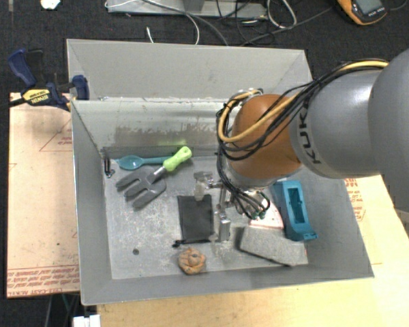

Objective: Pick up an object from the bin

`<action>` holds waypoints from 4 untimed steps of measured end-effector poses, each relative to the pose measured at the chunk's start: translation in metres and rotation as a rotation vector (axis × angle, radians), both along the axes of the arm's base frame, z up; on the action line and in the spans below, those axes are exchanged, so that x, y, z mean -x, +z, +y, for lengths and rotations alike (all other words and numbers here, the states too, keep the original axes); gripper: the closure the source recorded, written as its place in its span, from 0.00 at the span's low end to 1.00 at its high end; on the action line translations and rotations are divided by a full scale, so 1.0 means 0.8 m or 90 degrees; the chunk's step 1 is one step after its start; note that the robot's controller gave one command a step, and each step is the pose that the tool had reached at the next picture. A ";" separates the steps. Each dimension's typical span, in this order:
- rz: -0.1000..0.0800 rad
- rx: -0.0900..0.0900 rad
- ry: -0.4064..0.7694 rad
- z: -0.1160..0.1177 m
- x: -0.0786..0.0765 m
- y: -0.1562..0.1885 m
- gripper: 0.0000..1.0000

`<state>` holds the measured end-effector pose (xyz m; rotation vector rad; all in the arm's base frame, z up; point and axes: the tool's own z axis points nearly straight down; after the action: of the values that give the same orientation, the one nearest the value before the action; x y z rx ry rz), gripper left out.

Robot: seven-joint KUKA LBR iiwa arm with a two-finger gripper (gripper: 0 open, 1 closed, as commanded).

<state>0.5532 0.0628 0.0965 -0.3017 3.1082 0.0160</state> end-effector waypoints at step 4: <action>0.000 -0.005 -0.206 0.014 0.035 0.008 0.00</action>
Offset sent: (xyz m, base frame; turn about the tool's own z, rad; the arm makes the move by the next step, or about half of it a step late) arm -0.0072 0.0145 0.0468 0.2024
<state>0.5251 0.0739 0.1029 0.2038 3.1144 0.0244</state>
